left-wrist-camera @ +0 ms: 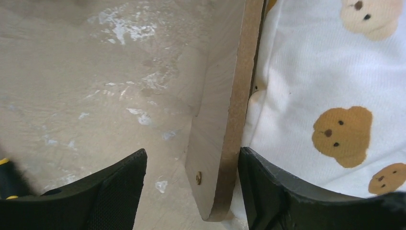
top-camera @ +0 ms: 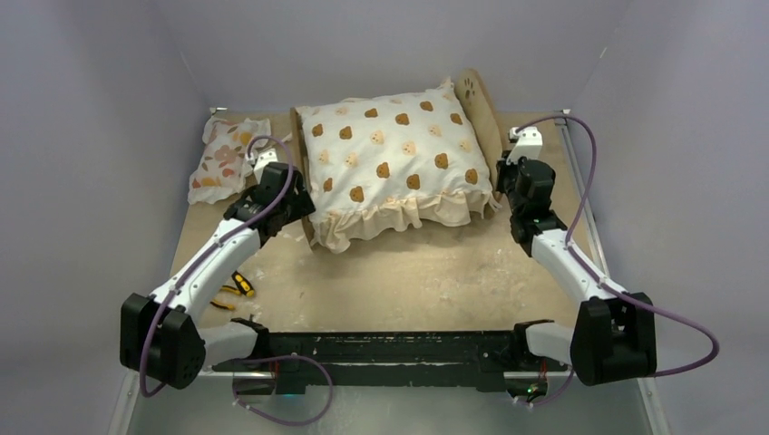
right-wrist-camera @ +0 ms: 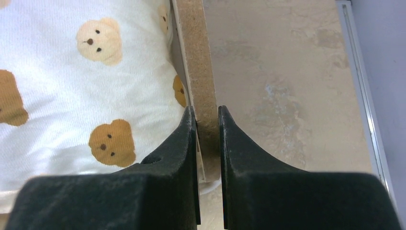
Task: Set up the pet bed
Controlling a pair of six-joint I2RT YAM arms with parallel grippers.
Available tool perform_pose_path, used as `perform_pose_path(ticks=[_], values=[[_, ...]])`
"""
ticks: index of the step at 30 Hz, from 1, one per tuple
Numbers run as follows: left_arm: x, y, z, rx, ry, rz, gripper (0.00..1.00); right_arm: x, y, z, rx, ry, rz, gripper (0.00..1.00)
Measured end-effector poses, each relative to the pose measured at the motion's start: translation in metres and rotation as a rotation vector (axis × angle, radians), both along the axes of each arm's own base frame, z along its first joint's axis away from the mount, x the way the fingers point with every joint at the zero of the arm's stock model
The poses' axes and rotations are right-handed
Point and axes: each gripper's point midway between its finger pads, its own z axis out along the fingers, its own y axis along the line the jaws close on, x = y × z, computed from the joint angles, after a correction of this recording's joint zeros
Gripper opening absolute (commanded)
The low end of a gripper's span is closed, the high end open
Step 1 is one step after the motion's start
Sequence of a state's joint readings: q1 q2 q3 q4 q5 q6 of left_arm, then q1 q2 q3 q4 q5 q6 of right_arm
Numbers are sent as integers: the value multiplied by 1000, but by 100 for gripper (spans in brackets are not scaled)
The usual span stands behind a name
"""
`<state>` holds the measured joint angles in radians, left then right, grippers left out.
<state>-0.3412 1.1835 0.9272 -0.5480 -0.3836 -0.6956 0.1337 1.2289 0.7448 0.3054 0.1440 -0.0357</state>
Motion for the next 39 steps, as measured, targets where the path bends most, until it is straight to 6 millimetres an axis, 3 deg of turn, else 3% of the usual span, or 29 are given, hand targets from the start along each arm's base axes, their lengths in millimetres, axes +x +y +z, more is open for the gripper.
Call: perform_pose_path(ticks=[6,8,11,13,15,20,25,28,30,32,34,36,39], values=[[24,-20,-15,-38,8,-43,22,-5,-8,-1,26,-22,-60,0],[35,-27,-13,-46,-1,-57,12,-5,-9,-1,36,-28,-67,0],[50,-32,-13,-12,-5,-95,7,-5,-11,0,48,-33,-86,2],[60,-34,-12,1,-17,-112,7,-6,-13,0,51,-38,-103,5],[67,-36,-11,15,-32,-127,13,-7,-15,1,54,-40,-113,17],[73,-36,-9,30,-62,-134,46,-14,-19,8,116,-58,-153,52],[81,-30,5,39,-127,-96,60,-29,-29,55,186,-188,-184,73],[74,-25,22,31,-167,-82,61,-38,-20,86,234,-265,-136,76],[64,-23,36,15,-206,-73,62,-43,-6,98,257,-292,-84,77],[50,-24,46,6,-242,-69,62,-49,24,105,276,-305,4,78],[33,-33,48,-6,-263,-89,62,-53,62,108,288,-305,110,79],[15,-44,41,-18,-256,-123,62,-65,119,104,299,-285,266,78],[-7,-44,18,-23,-214,-138,62,-78,185,81,280,-235,430,77]])
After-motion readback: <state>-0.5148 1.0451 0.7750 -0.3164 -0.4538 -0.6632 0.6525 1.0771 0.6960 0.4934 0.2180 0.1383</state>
